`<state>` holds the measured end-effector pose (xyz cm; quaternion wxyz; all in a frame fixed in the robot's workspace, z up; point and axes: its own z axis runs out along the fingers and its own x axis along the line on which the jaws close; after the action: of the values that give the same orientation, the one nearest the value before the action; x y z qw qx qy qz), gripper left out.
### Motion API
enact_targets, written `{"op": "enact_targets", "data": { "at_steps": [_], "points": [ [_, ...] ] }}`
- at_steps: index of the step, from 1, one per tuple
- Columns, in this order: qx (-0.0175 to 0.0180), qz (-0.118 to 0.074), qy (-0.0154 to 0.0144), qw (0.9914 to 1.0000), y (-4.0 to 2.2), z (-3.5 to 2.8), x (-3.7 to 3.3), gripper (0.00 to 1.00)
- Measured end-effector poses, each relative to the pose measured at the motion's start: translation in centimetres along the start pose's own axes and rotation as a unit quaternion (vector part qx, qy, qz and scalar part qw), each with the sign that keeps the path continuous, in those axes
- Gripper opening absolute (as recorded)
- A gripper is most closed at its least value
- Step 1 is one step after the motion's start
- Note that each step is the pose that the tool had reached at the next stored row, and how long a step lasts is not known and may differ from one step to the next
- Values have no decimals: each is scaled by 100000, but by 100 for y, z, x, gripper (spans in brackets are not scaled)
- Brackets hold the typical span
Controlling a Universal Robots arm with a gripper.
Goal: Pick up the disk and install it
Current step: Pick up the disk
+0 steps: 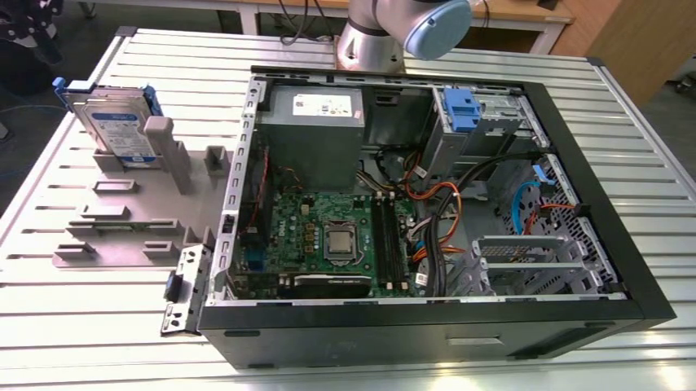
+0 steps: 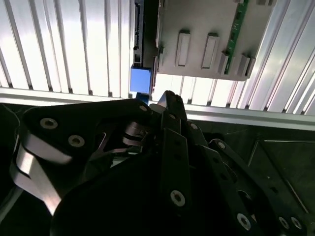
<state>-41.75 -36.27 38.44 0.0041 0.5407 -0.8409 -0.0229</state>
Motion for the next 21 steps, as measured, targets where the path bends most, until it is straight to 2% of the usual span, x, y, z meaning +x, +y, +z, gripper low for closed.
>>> {"op": "enact_targets", "data": {
  "at_steps": [4, 8, 11, 15, 17, 20, 21],
  "points": [
    [-46, -2384, 107, 99971, 0, 0, 0, 11],
    [-84, -4769, 208, 99886, 0, 1, 0, 11],
    [-118, -6638, 286, 99779, 0, 3, 0, 11],
    [-159, -8976, 387, 99595, 0, 3, 0, 11],
    [-174, -9628, 416, 99534, 1, 4, -4, 11],
    [-175, -9854, 424, 99512, 9, 5, -20, 11],
    [-179, -9862, 429, 99511, 13, 5, -29, 17]
  ]
}}
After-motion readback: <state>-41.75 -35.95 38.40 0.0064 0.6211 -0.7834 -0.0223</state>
